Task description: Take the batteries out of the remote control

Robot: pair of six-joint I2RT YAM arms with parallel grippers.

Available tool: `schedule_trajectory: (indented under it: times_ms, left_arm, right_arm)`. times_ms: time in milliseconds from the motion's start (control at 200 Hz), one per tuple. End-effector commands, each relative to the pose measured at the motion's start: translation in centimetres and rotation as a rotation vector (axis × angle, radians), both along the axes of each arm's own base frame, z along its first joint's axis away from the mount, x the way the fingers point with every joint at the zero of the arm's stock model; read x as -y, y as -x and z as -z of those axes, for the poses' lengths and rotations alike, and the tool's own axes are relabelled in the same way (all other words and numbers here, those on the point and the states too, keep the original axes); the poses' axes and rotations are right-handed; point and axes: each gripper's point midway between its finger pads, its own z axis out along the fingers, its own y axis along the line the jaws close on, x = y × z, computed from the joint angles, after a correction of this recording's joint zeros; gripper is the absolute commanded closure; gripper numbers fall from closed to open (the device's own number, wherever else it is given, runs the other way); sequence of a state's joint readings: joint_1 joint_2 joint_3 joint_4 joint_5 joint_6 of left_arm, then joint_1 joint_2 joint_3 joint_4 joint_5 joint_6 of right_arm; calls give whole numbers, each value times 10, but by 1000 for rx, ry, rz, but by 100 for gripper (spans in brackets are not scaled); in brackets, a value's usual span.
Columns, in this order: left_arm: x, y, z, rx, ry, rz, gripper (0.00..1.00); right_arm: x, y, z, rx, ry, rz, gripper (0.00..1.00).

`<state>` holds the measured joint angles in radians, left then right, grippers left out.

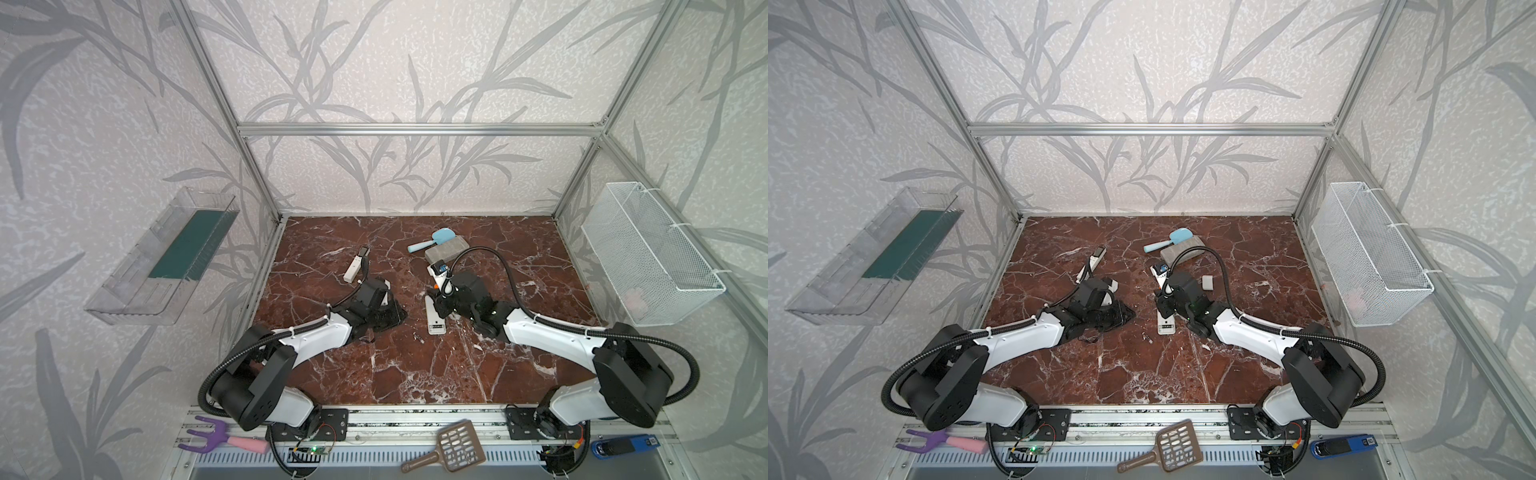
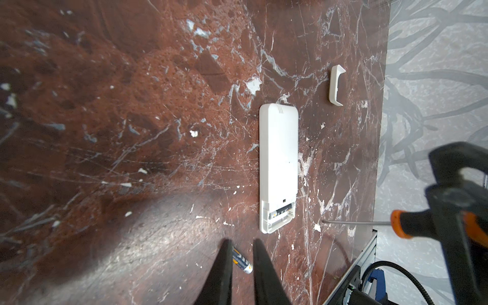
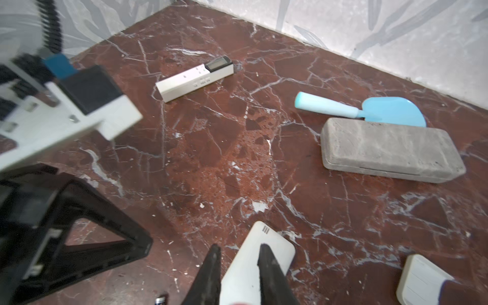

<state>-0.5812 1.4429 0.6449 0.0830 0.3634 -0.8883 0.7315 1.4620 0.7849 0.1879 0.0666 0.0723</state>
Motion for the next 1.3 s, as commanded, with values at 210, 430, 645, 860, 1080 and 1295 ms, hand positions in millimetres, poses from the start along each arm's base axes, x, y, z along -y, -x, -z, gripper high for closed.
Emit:
schedule_trajectory:
  times_ms: [210,430,645,860,1080,1295]
  left_arm:
    - [-10,2,-1,26,-20,-11,82]
    - [-14,2,-2,24,-22,-18,82]
    - [-13,2,-1,23,-20,-15,82]
    - [-16,3,0,21,-23,-21,82]
    - [-19,3,-1,23,-25,-26,82]
    - [-21,1,-2,23,-26,-33,82]
  right_arm:
    - [-3,-10,45,-80,68,4,100]
    - [-29,-6,44,-115,-8,-47,100]
    - [-51,-3,36,-89,-27,-92,100]
    - [-64,-9,31,-69,-43,-111,100]
    - [-75,-16,35,-69,-50,-120,100]
    - [-84,-24,30,-50,-74,-124,100]
